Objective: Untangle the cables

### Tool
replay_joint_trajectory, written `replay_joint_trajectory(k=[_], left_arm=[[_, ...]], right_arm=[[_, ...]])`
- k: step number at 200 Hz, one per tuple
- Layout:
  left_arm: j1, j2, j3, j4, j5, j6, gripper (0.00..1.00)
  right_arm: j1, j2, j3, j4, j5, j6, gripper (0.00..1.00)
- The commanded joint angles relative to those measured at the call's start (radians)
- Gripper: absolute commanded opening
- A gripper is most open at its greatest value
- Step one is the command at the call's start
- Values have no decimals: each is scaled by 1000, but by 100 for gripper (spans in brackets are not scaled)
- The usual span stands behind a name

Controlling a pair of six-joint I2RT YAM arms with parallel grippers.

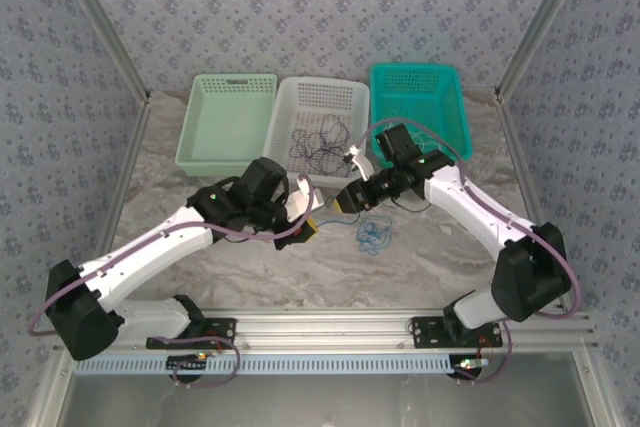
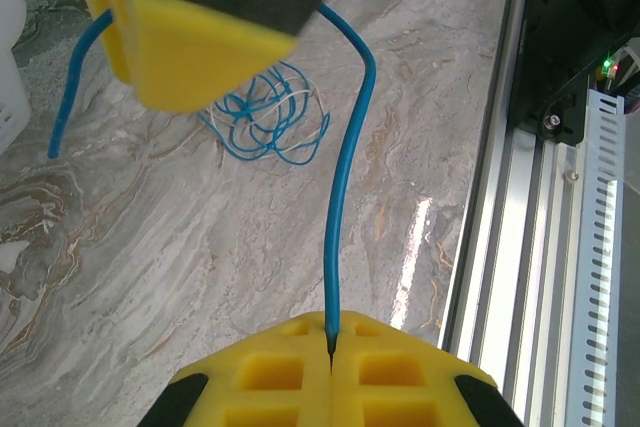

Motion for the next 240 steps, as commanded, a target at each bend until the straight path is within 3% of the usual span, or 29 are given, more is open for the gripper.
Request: replay_joint_trajectory(k=[1,41,84,152,174,212,221,240], left_arm=[[-8,2,25,-8,21,13,0],[-8,-7,-2,27,4,-22,0],[-7,-15,-77,115,-30,-137,0],[-46,85,-79,106,120,-145,0],[-65,141,-46,81,127,-138,0],[-64,162,-29,97,118,-146,0],[-56,149,-29,101,59,-158,0],[-4,111,-24,114,-29,-201,0]], right_arm=[[7,17,27,21,15,16,21],[1,-27,-12,154,140,113,0],[-28,-173,-165,457,433,363,0],[-7,-360,-345,766,850,679,0],[12,-377,-389,821,913,768,0],[45,-405,-392,809,959,766,0],[39,-407,-376,770,937,740,14],[25,-410,-320,643,900,673,61]])
